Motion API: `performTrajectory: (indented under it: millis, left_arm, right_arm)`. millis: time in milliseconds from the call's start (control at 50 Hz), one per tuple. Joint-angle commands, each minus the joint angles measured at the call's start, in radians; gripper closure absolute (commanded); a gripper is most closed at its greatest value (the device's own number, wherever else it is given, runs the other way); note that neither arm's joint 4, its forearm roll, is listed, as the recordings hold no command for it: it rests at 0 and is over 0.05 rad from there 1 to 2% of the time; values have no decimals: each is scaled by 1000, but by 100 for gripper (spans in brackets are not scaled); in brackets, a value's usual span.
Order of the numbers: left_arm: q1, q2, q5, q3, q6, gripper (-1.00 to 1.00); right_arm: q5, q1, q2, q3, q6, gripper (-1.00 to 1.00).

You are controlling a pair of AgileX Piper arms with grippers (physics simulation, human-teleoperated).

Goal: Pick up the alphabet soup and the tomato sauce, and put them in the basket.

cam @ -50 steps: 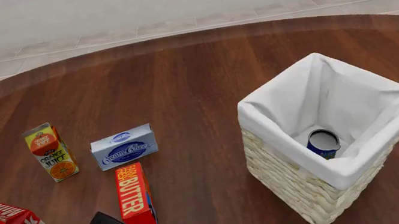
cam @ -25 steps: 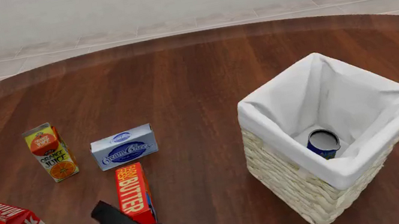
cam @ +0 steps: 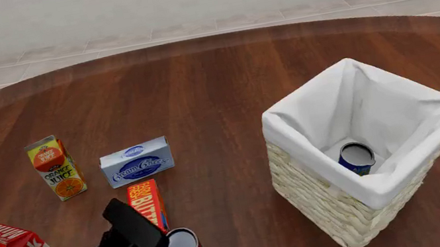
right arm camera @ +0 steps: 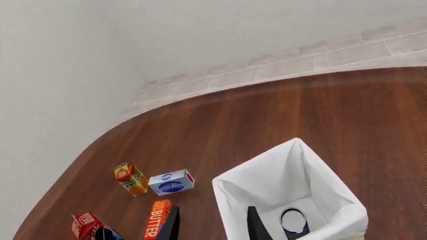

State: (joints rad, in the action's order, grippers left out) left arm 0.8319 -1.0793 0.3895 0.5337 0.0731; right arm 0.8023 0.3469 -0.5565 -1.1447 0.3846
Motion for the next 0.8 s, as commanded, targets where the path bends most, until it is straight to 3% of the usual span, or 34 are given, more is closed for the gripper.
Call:
performTrajectory:
  millis: [20, 240, 360, 800]
  left_arm:
    - [13, 8, 41, 76, -48, 100]
    - [39, 1, 72, 159, -63, 100]
    - [11, 8, 120, 233, -94, 100]
    - [28, -9, 135, 329, -117, 100]
  right_arm:
    - [6, -2, 5, -11, -3, -100]
    - [15, -2, 16, -25, 3, -100]
    - [19, 0, 20, -24, 5, -100]
    - [7, 0, 12, -25, 1, -100]
